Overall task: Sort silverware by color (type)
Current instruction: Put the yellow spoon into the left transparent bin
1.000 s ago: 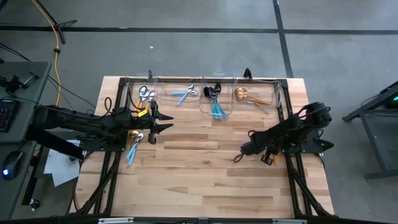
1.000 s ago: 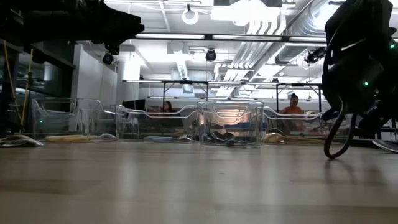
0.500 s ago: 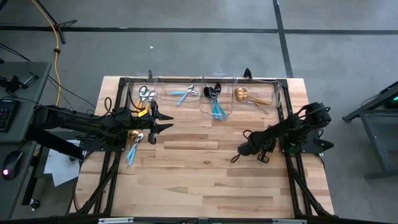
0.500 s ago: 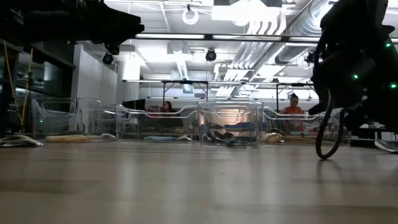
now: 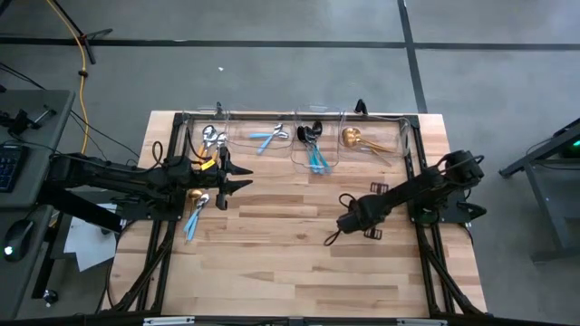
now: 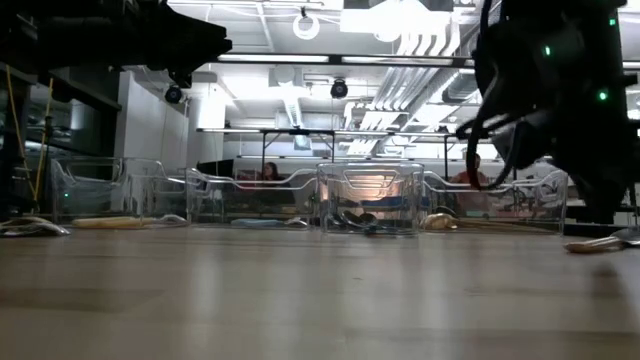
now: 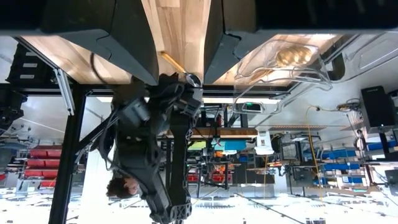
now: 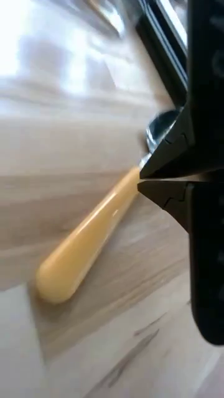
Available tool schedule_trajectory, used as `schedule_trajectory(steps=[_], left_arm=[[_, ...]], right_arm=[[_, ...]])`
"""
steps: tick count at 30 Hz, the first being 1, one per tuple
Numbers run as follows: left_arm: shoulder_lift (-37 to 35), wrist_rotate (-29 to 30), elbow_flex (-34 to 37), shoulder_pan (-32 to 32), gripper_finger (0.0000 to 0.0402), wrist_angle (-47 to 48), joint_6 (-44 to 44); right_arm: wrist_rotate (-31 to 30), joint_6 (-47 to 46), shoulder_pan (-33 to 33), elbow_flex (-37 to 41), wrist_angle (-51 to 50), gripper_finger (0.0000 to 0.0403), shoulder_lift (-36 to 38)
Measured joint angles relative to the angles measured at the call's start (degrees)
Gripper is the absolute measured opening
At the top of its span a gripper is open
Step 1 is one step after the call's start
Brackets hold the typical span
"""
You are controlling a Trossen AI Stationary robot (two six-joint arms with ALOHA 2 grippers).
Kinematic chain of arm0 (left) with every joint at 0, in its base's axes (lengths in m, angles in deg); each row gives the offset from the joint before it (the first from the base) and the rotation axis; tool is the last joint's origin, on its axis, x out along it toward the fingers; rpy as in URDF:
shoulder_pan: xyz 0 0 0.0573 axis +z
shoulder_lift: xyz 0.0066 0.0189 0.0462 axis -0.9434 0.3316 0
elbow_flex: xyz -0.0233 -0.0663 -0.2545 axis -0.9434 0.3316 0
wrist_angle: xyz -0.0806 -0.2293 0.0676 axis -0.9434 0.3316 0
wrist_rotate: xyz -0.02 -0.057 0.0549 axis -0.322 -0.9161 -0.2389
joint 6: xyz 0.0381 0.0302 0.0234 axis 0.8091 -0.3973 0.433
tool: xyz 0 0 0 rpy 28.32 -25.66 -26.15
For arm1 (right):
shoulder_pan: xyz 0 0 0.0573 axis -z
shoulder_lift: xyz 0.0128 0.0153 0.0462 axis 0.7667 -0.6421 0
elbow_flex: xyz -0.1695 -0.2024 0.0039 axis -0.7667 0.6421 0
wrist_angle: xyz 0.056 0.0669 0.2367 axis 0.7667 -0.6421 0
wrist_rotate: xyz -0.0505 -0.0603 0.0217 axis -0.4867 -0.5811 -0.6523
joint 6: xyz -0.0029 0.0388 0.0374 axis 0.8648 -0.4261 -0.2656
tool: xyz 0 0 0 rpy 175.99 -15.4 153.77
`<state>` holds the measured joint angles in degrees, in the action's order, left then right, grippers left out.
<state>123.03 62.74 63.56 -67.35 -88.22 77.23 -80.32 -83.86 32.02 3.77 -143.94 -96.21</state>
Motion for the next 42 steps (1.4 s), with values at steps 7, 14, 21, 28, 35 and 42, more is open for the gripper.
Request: schedule_trajectory(steps=[7,14,21,28,35,42], left_arm=[[0.0,0.0,0.0,0.0,0.0120,0.6,-1.1],[0.0,0.0,0.0,0.0,0.0120,1.9,-1.5],[0.0,0.0,0.0,0.0,0.0120,1.6,-0.6],[0.0,0.0,0.0,0.0,0.0120,1.6,-0.6],[0.0,0.0,0.0,0.0,0.0120,1.6,-0.5],[0.0,0.0,0.0,0.0,0.0120,1.6,-0.5]], right_arm=[[-1.4,0.5,-0.6,-0.3,-2.4,0.0000,3.4],[-0.6,-1.0,-0.5,8.3,5.2,0.0000,12.1],[2.3,0.5,1.6,13.5,8.5,0.0048,18.5],[3.4,5.9,4.2,15.5,9.1,0.0150,18.6],[3.4,6.3,5.4,15.5,10.9,0.0195,16.2],[3.5,7.0,6.6,15.3,13.2,0.0197,12.8]])
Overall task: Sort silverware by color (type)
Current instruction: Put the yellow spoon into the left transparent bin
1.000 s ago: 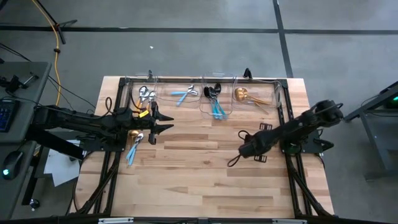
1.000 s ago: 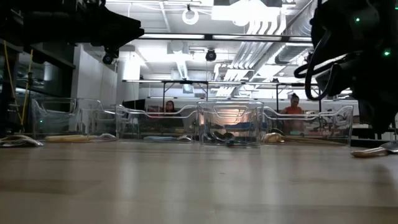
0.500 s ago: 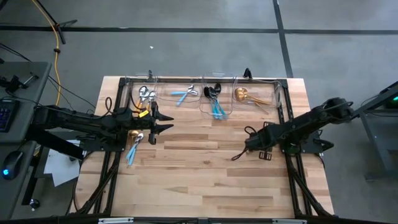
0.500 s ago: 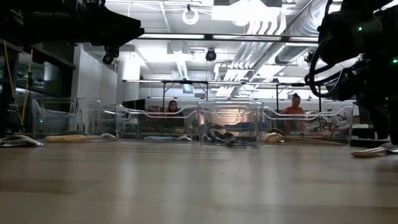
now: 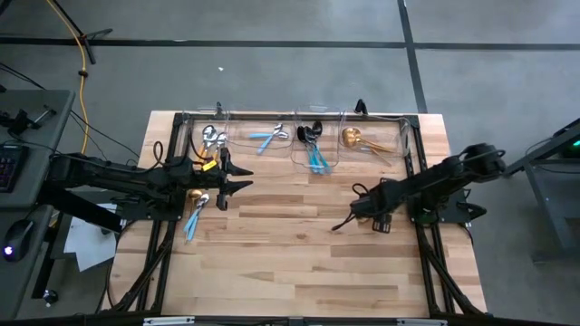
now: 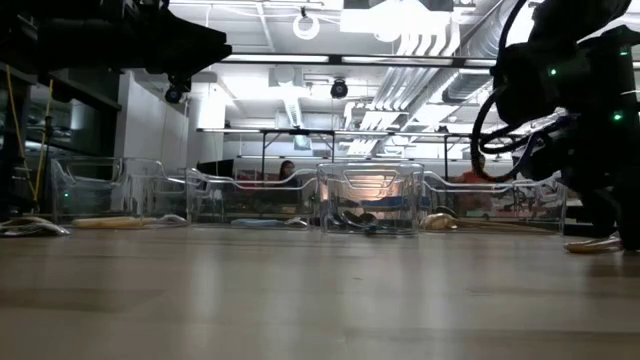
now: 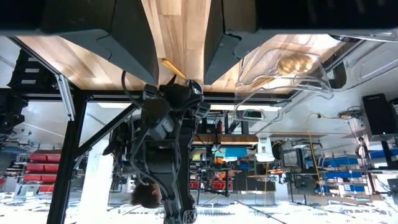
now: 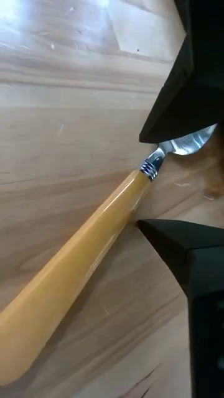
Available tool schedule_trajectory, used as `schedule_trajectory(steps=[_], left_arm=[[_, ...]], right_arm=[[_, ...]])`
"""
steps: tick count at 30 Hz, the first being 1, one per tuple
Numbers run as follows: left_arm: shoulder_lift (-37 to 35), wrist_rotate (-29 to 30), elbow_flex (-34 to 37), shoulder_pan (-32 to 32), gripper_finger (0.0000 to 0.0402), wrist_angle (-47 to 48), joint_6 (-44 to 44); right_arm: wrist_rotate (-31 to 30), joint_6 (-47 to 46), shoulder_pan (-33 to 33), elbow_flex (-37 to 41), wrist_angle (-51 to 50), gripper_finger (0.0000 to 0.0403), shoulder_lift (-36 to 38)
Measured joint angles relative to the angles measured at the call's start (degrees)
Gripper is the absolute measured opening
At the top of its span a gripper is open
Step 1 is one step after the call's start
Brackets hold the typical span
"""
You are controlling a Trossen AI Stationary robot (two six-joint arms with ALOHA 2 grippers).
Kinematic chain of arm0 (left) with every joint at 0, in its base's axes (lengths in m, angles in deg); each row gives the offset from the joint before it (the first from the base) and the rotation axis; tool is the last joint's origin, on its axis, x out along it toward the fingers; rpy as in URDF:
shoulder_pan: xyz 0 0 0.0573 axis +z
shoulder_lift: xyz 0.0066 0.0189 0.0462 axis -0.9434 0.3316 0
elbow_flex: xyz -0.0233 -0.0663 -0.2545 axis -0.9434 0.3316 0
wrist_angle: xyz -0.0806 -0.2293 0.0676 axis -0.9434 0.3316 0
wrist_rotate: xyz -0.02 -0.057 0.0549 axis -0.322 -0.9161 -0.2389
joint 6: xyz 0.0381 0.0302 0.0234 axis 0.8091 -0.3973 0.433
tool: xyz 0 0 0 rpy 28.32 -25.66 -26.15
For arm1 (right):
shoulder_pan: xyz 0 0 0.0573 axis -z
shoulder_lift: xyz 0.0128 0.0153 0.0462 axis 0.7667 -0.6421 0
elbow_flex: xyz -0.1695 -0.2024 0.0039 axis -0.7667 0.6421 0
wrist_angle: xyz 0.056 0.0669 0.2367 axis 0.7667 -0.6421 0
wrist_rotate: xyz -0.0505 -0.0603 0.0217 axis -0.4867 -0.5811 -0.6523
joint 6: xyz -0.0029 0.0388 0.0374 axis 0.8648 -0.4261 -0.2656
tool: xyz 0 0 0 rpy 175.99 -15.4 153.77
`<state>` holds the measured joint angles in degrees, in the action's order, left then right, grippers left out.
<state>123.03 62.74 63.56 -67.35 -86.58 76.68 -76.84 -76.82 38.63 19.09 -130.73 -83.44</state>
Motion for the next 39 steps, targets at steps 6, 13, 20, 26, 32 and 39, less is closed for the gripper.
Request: schedule_trajectory(steps=[6,13,20,26,32,39], left_arm=[[0.0,0.0,0.0,0.0,0.0120,0.0,0.0],[0.0,0.0,0.0,0.0,0.0120,0.0,0.0],[0.0,0.0,0.0,0.0,0.0120,0.0,0.0],[0.0,0.0,0.0,0.0,0.0120,0.0,0.0],[0.0,0.0,0.0,0.0,0.0120,0.0,0.0],[0.0,0.0,0.0,0.0,0.0120,0.0,0.0]], right_arm=[[1.2,0.6,1.6,-0.1,0.5,0.0197,-2.1],[4.7,3.0,3.8,0.0,2.2,0.0176,-2.1],[8.1,4.4,5.4,0.1,3.0,0.0087,-2.2],[8.6,4.5,5.4,0.1,3.4,0.0019,-2.3],[8.5,4.5,5.4,0.1,3.3,0.0014,-2.3],[8.3,4.8,5.4,0.1,3.3,0.0015,-2.3]])
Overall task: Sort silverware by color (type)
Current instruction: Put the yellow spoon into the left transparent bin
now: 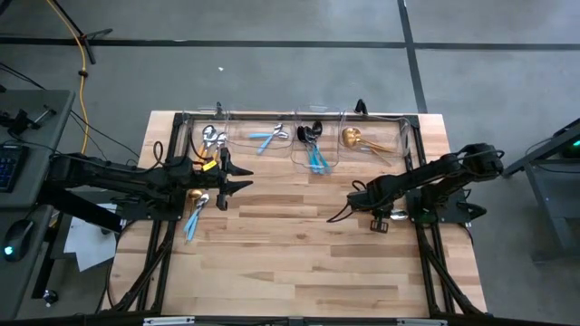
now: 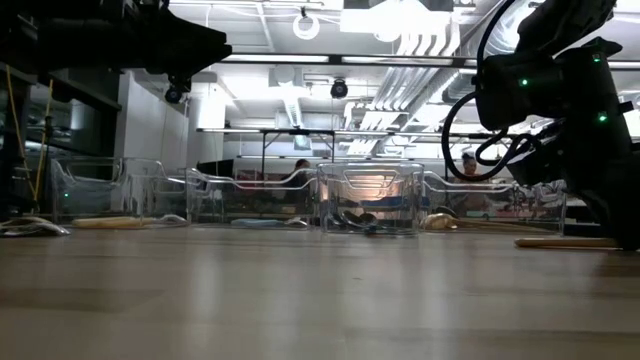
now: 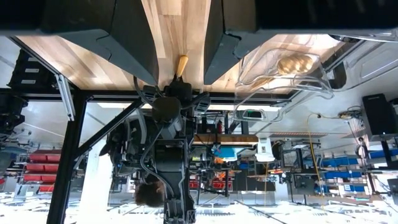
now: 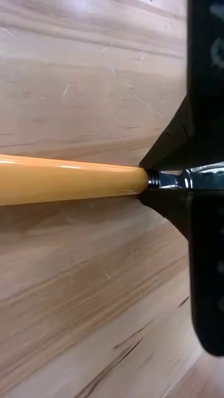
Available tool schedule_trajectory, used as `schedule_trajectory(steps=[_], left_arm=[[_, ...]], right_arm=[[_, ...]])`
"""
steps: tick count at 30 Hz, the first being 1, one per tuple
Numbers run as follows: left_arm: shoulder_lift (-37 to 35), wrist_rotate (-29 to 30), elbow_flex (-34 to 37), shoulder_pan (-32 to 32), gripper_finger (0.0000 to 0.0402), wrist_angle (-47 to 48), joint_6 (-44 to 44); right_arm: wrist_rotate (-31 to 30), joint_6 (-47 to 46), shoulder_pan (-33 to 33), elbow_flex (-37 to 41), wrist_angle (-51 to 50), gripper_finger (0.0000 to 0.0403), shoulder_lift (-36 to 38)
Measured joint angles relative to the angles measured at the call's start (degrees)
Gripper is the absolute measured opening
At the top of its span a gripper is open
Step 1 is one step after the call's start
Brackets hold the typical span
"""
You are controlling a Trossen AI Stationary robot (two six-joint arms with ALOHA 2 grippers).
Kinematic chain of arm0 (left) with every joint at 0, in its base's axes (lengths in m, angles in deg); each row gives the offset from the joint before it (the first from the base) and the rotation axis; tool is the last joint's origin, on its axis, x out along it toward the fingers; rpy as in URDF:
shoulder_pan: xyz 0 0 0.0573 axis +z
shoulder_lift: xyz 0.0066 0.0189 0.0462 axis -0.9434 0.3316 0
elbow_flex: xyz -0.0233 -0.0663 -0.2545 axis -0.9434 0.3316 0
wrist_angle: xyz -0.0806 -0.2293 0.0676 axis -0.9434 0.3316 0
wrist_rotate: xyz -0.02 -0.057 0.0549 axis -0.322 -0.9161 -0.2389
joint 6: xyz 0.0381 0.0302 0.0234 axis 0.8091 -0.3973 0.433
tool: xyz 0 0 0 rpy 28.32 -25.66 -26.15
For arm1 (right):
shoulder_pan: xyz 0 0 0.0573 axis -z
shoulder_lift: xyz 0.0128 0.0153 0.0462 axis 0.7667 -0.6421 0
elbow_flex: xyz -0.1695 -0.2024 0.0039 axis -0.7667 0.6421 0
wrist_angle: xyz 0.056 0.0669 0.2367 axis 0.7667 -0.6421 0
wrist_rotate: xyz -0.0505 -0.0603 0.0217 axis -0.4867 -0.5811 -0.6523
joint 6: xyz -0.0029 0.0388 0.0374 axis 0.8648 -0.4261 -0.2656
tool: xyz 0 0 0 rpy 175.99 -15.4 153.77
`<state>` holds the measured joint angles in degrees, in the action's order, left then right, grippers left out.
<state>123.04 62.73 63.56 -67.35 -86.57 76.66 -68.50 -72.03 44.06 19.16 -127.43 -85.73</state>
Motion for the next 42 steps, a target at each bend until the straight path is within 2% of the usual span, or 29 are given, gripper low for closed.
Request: schedule_trajectory(steps=[16,22,31,42], left_arm=[[0.0,0.0,0.0,0.0,0.0120,0.0,0.0],[0.0,0.0,0.0,0.0,0.0120,0.0,0.0],[0.0,0.0,0.0,0.0,0.0120,0.0,0.0],[0.0,0.0,0.0,0.0,0.0120,-2.9,0.0]], right_arm=[[-0.5,2.2,-0.6,-1.3,-1.0,0.0014,0.4],[-1.1,4.1,-0.9,-4.3,8.8,0.0014,5.7],[-0.5,8.2,-0.9,-4.6,34.2,0.0011,10.2],[-4.2,22.9,1.6,-4.5,76.0,0.0010,4.9]])
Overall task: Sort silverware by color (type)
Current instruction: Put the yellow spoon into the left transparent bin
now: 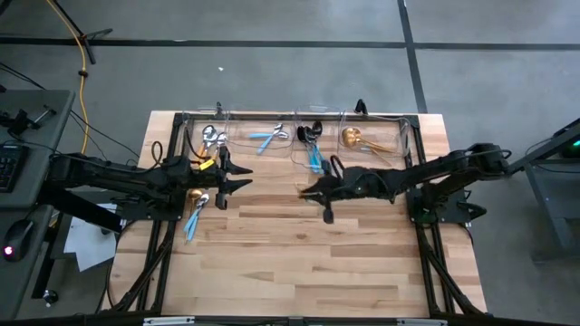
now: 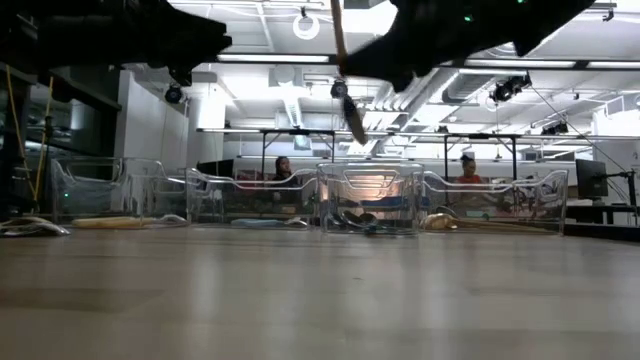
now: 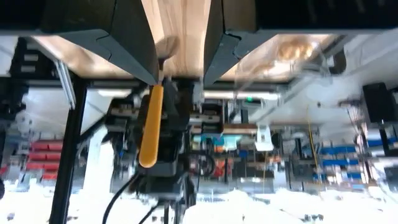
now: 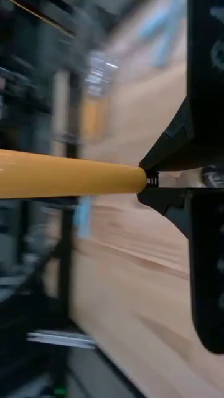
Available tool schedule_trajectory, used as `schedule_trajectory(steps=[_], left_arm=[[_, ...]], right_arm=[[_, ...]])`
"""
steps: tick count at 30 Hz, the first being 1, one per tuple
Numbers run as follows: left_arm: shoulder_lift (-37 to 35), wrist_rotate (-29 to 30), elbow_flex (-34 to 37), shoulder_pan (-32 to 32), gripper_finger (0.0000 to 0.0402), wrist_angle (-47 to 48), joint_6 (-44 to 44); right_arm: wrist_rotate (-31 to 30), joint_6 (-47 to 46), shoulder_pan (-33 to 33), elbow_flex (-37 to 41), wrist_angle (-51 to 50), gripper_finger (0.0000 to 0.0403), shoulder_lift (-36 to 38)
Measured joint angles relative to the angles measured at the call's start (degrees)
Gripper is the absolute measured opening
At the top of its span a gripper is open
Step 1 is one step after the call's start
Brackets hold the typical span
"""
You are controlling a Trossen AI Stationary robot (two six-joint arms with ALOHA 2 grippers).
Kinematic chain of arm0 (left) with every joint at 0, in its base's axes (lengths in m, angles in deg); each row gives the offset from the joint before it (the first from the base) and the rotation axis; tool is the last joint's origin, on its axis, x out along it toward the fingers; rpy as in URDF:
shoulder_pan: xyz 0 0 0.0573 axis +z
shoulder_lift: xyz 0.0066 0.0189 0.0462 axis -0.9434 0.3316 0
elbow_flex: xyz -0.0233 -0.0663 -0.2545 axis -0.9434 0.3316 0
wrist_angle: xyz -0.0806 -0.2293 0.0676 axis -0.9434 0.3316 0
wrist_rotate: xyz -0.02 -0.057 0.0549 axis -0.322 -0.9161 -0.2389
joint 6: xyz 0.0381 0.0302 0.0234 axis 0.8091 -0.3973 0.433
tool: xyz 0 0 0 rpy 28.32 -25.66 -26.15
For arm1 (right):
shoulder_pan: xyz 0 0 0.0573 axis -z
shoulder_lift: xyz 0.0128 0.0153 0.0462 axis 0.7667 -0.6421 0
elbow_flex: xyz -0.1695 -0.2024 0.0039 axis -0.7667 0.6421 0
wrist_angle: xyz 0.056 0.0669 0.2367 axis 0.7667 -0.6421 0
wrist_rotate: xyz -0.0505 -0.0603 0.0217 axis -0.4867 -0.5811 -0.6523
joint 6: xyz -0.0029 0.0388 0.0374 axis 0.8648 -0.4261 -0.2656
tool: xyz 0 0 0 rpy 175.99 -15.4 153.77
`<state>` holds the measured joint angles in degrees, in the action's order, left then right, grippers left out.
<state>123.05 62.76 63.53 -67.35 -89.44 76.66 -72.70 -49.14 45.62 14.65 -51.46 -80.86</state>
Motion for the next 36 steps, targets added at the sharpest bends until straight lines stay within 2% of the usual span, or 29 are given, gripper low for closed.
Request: schedule_trajectory(steps=[5,9,27,36], left_arm=[[0.0,0.0,0.0,0.0,0.0120,-2.7,0.0],[0.3,0.1,0.0,0.0,0.0120,-4.8,0.0],[6.5,1.3,0.0,0.0,0.0120,-10.7,1.7],[10.6,1.5,-0.2,0.0,0.0120,-18.8,1.5]], right_arm=[[0.0,1.2,2.6,-0.1,15.1,0.0010,-4.7],[-0.2,0.5,4.7,0.0,20.3,0.0010,-7.3],[0.2,0.5,6.3,0.0,21.1,0.0010,-7.7],[0.2,-5.3,6.3,-0.5,20.1,0.0010,-9.3]])
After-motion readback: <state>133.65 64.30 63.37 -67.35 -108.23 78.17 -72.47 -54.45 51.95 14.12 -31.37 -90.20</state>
